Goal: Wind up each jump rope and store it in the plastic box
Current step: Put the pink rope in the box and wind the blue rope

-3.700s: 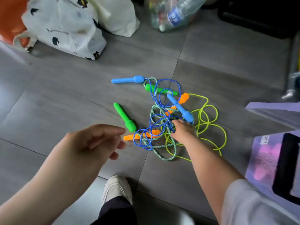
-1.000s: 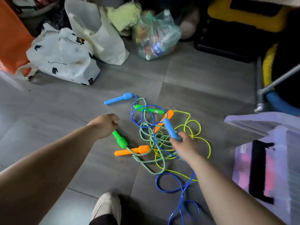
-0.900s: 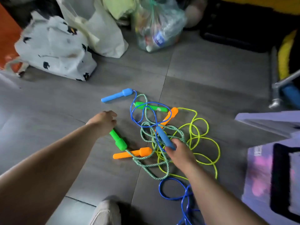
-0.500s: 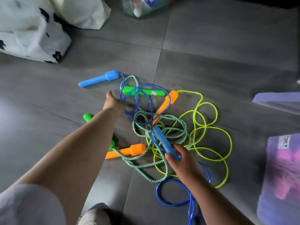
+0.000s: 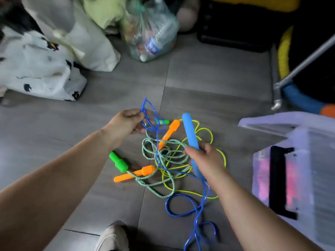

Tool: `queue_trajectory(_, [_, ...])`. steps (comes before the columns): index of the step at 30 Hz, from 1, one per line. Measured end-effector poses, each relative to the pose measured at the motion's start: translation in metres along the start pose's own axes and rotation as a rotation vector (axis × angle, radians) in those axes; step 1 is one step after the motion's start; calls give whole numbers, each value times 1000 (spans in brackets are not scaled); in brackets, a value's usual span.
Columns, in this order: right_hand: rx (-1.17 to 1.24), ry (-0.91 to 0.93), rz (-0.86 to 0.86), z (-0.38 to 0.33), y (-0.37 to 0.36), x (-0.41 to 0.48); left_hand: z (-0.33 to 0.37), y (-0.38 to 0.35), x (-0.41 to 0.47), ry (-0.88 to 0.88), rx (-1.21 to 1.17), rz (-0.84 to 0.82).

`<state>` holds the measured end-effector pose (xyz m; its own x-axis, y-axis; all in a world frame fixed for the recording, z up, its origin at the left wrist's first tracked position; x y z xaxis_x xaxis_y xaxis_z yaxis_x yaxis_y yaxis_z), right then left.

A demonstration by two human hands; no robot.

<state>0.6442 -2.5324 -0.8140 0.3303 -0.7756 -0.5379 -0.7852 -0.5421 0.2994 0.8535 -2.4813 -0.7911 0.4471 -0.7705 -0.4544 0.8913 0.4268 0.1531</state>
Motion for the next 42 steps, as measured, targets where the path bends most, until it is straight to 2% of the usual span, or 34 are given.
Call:
queue_trajectory(5, [227,133,-60,-81,29,-89,80,-37,-108,-127,-153,-190])
queue_trajectory(8, [142,220,-205,-112,23,-155,112,-55,-175,-221,-154,-255])
queue_trajectory(10, [84,272,-260,-122,23,-196,124,-57,-213,-266,-156,-233])
queue_trajectory(13, [15,336,-204,-131,42,-248,133,-58,-264,-304,-166,-175])
queue_trajectory(17, [-104,425,1,-133,81,-290,134,-58,-313,-324,-168,-59])
queue_trajectory(21, [71,421,106,-128,123,-309,117,-14,-329,-269,-134,168])
queue_trajectory(24, [173,415,98,-123,139,-317,95,11,-330,-201,-123,254])
queue_trajectory(29, [188,414,169,-115,153,-309,79,26,-317,-144,-106,358])
queue_trajectory(35, [87,420,89,-113,142,-290,67,12,-293,-103,92,332])
queue_trajectory(39, [77,436,21,-110,140,-281,56,0,-283,20,537,296])
queue_trajectory(40, [90,436,8,-107,141,-278,58,-6,-281,2,623,282])
queue_trajectory(42, [126,435,-30,-103,139,-274,68,-29,-279,-135,583,199])
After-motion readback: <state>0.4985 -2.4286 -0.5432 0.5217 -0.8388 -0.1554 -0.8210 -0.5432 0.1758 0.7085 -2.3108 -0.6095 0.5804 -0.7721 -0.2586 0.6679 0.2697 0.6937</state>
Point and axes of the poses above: each hand's wrist, its own x-axis towards the middle knuckle, its own y-axis out of the back of the hand, z = x × y, the point moved 10 cm from there along x, towards the middle knuckle, and after that the axes turned 3 degrees about -x, right-handed, at the moved point
